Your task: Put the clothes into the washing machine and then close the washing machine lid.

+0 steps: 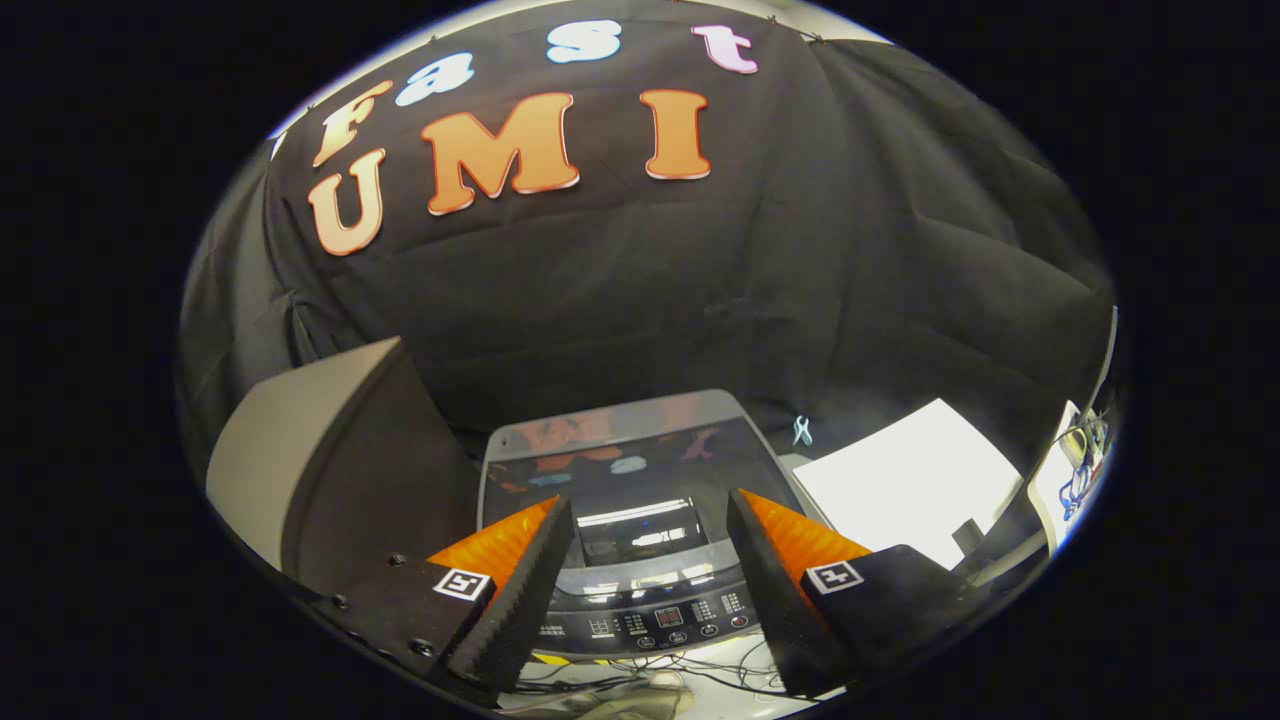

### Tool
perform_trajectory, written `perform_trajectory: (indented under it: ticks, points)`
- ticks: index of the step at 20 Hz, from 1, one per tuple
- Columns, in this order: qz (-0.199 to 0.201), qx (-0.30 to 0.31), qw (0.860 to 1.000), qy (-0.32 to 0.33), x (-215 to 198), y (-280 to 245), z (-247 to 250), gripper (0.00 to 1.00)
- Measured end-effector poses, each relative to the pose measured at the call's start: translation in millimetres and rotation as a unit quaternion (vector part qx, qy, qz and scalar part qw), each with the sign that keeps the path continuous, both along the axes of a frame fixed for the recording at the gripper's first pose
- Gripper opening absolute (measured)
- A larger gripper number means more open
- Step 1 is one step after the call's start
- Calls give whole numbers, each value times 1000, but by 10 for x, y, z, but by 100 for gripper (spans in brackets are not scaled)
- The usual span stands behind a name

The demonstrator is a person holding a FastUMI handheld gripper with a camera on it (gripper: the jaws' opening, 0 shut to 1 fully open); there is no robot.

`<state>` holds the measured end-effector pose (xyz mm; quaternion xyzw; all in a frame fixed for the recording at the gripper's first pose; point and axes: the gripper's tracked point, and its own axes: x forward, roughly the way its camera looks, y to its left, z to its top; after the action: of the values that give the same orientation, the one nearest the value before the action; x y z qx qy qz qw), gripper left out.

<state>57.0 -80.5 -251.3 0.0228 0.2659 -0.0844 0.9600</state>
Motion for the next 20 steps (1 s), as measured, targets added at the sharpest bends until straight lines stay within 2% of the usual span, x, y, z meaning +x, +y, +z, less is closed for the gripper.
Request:
perform_trajectory:
  ticks: [9,15,20]
  points:
    - [7,-22,995,-95,-76,196,1361,99]
    - [20,-30,987,-158,-147,433,2279,99]
    - [29,-34,980,-192,-428,562,2782,99]
